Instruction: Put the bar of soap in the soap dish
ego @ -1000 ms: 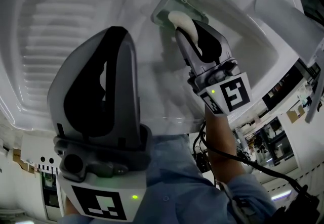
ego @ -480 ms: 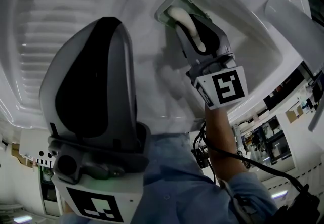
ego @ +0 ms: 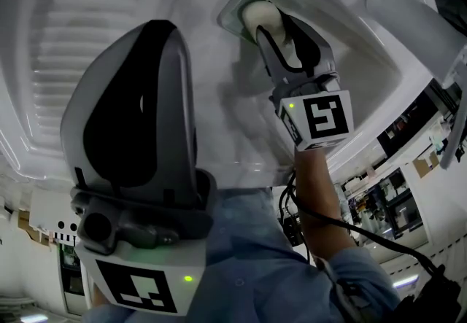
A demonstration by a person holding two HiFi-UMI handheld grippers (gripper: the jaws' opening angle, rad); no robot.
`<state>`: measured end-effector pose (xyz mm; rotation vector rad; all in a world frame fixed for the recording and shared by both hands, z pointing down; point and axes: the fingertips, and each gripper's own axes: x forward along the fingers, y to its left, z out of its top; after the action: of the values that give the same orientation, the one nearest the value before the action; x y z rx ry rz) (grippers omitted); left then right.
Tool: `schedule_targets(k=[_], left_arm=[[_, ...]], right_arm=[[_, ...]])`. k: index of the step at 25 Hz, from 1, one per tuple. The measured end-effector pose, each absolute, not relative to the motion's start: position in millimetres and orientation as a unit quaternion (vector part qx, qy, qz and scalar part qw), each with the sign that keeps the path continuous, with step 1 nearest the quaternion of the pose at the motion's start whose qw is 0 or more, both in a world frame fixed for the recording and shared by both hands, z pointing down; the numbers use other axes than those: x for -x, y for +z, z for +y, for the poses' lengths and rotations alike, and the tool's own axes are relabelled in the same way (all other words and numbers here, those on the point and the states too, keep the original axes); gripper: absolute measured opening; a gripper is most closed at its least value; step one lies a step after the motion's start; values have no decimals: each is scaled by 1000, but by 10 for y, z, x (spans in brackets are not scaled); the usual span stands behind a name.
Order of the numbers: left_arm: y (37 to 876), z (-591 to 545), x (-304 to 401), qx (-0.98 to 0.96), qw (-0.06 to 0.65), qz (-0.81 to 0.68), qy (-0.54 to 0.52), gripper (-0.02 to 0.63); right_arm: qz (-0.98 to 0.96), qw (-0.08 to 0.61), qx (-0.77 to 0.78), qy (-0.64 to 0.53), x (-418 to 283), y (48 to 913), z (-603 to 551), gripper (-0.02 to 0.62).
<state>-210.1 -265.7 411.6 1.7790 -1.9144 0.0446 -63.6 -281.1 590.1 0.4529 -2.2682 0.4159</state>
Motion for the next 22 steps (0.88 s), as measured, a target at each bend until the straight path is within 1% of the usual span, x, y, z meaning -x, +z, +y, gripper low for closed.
schedule_targets(k=[5,11,16,22], left_arm=[[4038,-2634,2043,-662,250,-707,15,5],[3810,-2611,1946,-669,211,-712,15,5],[3522,-2538,1737,-678,162,-717,18,5],[3090,-2369,1423,-688,101,-719,13,5]], right_arm=[[-888,381,-198,165,567,5853,-2850,161],[-904,330,-210,171,582,5404,-2851,156],[-925,250,-222,180,570,4645,-2760,140],[-947,147,-241,155,469,3599,-2523,96]])
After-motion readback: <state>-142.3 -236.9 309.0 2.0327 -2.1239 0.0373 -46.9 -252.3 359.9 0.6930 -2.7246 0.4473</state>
